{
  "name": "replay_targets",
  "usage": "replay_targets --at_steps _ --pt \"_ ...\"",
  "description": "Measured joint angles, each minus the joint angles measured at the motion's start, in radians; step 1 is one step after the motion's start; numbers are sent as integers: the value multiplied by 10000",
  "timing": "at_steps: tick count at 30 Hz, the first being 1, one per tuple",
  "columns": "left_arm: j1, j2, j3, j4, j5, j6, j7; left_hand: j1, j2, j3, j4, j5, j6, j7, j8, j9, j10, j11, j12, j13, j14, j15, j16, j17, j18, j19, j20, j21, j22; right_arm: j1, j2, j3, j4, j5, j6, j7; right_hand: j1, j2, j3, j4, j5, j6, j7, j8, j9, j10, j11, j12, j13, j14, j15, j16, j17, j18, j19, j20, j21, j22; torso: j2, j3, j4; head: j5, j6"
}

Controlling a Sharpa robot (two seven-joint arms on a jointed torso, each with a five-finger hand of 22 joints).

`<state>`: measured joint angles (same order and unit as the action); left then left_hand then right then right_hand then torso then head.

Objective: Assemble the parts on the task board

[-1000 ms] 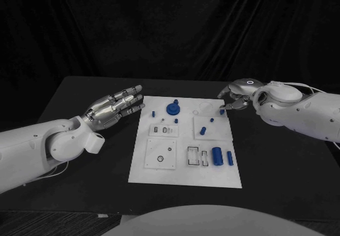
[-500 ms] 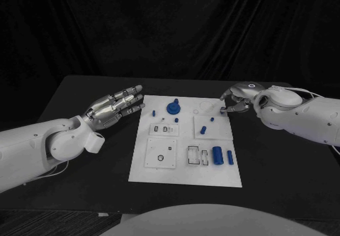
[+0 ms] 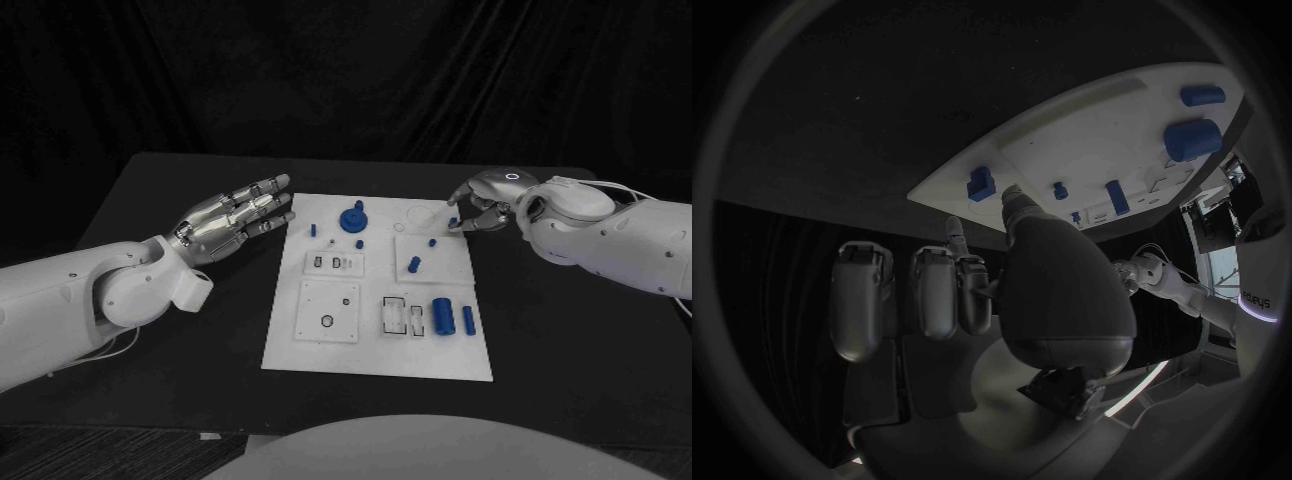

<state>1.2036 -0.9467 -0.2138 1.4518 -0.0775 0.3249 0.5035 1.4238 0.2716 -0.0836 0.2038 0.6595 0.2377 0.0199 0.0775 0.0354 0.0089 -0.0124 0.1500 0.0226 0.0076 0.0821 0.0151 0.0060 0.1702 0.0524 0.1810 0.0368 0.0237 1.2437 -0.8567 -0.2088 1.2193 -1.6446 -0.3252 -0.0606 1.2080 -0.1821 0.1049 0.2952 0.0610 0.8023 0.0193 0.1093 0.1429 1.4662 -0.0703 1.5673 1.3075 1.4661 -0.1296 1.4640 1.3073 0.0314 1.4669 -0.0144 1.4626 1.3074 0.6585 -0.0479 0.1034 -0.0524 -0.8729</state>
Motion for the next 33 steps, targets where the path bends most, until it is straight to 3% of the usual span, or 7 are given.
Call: replay_targets --at_steps 8,13,15,21,28,33 --pt "-15 0 0 -22 0 20 -46 0 0 0 0 0 0 0 0 -1 0 0 0 -1 0 0 0 0 1 38 38 0 -1 -13 -14 0 7 0 -2 91 -423 -206 -194 27 -40 0 0 0 55 0 0 0 -1 0 0 0 0 -1 0 1 0 0 -4 -6 -1 10 0" --pt "-25 2 0 -31 0 29 -76 0 0 28 -27 38 0 0 0 -1 0 0 0 -1 0 0 0 0 1 38 38 0 -1 -25 -34 1 16 0 6 149 -418 -201 -220 0 -37 0 0 46 82 0 0 0 -1 0 0 37 0 -1 0 1 0 -1 -5 -4 -6 14 0" --pt "-26 4 0 -34 0 33 -85 0 0 27 -27 38 0 0 0 -1 0 0 -1 -1 0 0 0 0 0 38 38 0 -1 -30 -41 1 19 0 12 165 -217 -62 -161 -3 120 0 0 47 123 0 0 0 -1 0 0 37 0 0 0 1 0 -1 -5 -2 -7 14 4" --pt "-32 9 0 -42 0 49 -111 0 0 27 -27 38 -36 36 0 -1 0 0 0 -1 0 0 0 0 1 38 37 0 -1 -48 -54 1 25 -1 29 206 -45 -142 -148 -15 77 0 0 79 166 0 0 0 -1 0 0 37 0 -1 0 0 0 6 -5 1 -7 19 5" --pt "-37 13 0 -49 0 66 -143 0 0 55 -54 37 -36 36 0 -2 0 0 -1 -1 0 0 0 0 0 38 37 0 -1 -68 -55 1 30 -1 42 227 794 92 27 -52 1289 108 2 242 400 0 0 0 -2 0 0 82 0 1 0 1 0 7 -4 0 -7 22 6" --pt "-40 21 0 -58 -1 85 -173 0 0 54 -54 37 -36 35 0 -2 -1 0 -1 -1 0 0 0 0 0 38 37 0 -1 -76 -51 0 32 -1 55 227 1009 137 59 -83 1396 189 2 340 514 0 0 0 -2 0 0 82 0 0 0 1 0 6 0 0 -4 11 6"
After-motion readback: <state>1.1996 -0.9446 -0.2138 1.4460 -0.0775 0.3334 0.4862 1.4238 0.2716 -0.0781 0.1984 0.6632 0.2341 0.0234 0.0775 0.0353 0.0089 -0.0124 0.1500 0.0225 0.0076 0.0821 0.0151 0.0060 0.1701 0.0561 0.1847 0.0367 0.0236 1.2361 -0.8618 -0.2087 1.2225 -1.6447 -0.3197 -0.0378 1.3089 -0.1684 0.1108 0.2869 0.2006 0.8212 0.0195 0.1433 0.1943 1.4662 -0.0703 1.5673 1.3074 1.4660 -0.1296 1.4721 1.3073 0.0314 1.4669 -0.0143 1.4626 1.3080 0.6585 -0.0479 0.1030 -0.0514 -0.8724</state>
